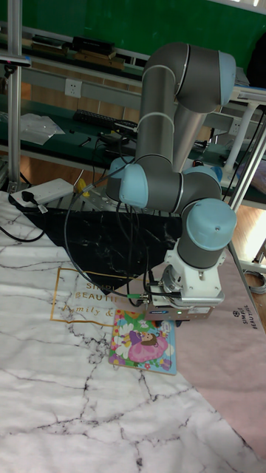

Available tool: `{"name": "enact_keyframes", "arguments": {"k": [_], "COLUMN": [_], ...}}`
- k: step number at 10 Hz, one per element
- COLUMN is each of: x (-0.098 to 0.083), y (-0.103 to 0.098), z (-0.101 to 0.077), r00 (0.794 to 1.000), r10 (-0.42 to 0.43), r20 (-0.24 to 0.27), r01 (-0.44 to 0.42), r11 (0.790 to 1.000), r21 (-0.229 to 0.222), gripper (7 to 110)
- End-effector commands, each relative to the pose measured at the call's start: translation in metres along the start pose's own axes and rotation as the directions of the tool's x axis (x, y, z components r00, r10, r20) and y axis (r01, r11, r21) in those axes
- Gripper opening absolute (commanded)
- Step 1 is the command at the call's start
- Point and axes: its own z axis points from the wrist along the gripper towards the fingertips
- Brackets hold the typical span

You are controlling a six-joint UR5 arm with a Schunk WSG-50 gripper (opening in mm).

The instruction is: Assemble one piece of a puzzle

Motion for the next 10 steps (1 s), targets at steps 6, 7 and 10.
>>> {"name": "enact_keyframes", "arguments": {"k": [6,7,10], "x": [0.0000,0.0014,0.0067], "y": [0.0063,0.0061,0.0086], "z": [-0.0021,-0.0021,-0.0030], "r00": [1.000,1.000,1.000], "r10": [0.000,-0.001,0.010], "r20": [-0.003,-0.009,-0.029], "r01": [0.000,0.001,-0.010], "r11": [1.000,1.000,1.000], "r21": [-0.023,-0.022,-0.023], "gripper": [44,44,44]}}
